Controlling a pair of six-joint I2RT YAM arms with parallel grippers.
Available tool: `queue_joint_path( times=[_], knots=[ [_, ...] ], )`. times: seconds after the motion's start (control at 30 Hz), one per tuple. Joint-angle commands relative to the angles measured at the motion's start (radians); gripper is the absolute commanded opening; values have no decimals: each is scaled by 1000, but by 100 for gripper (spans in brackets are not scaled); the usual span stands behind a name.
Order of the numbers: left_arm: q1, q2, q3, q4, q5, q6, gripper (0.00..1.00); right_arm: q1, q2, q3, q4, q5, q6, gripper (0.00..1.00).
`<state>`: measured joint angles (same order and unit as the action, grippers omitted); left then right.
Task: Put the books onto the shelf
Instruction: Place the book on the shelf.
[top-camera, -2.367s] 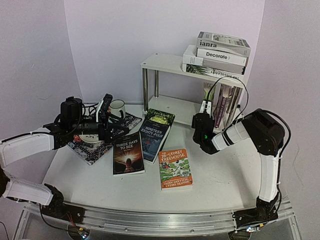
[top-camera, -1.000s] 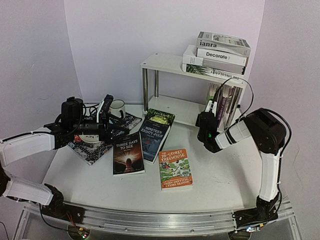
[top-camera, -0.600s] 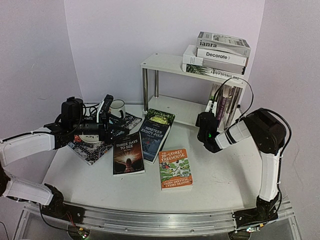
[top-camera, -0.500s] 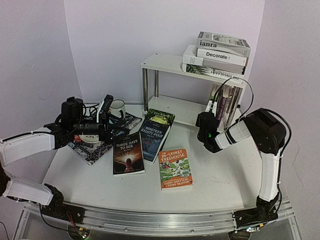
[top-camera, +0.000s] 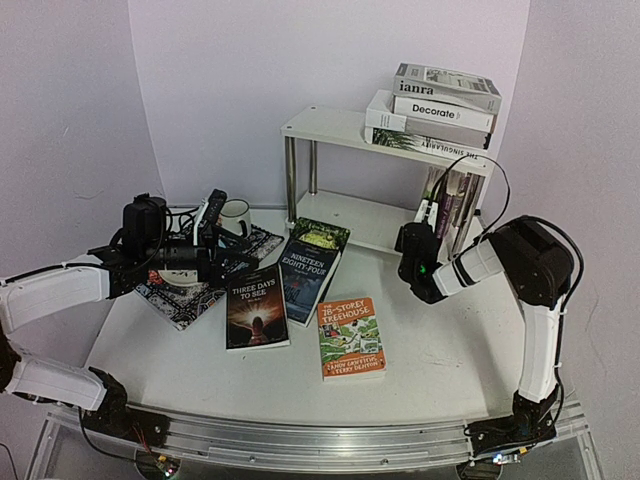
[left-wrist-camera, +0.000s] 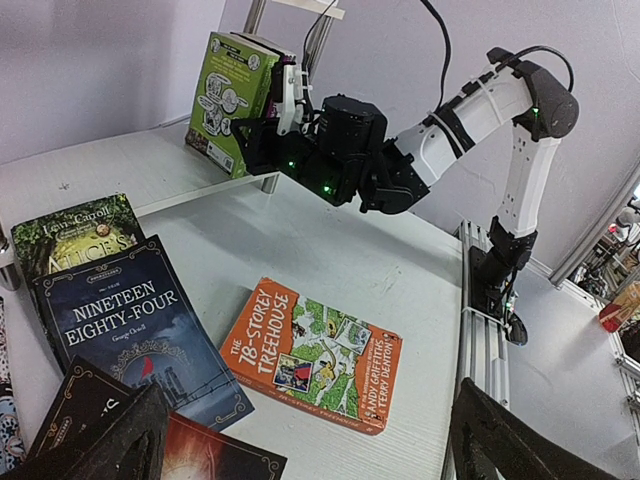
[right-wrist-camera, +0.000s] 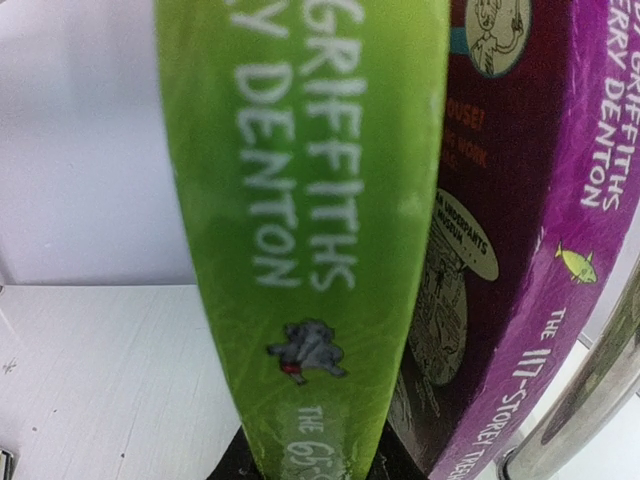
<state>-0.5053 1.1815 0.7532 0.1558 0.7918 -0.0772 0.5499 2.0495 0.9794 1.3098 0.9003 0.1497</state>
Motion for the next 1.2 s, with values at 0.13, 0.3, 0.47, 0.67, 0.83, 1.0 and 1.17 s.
queue_joint_path(
  times=[0.13,0.3,0.47,0.67,0.83,1.0,1.17],
  knots=[
    [-2,6,52,-4,21,4,100,-29,-41,19,395,9,-13,13],
    [-2,5,50,-4,20,1,100,-33,-50,15,393,14,-18,14],
    [-3,4,50,-4,20,0,100,-37,-65,3,393,6,-32,15],
    [-2,2,48,-4,22,-4,100,-41,-78,-19,391,-6,-45,14],
    [-2,-2,48,-4,22,-7,100,-44,-92,-40,391,-19,-46,14],
    [-4,-2,47,-4,20,-19,100,-45,-105,-65,391,-39,-54,14],
    [-7,-5,39,-4,16,-27,100,-55,-122,-92,390,-58,-59,14]
  ],
)
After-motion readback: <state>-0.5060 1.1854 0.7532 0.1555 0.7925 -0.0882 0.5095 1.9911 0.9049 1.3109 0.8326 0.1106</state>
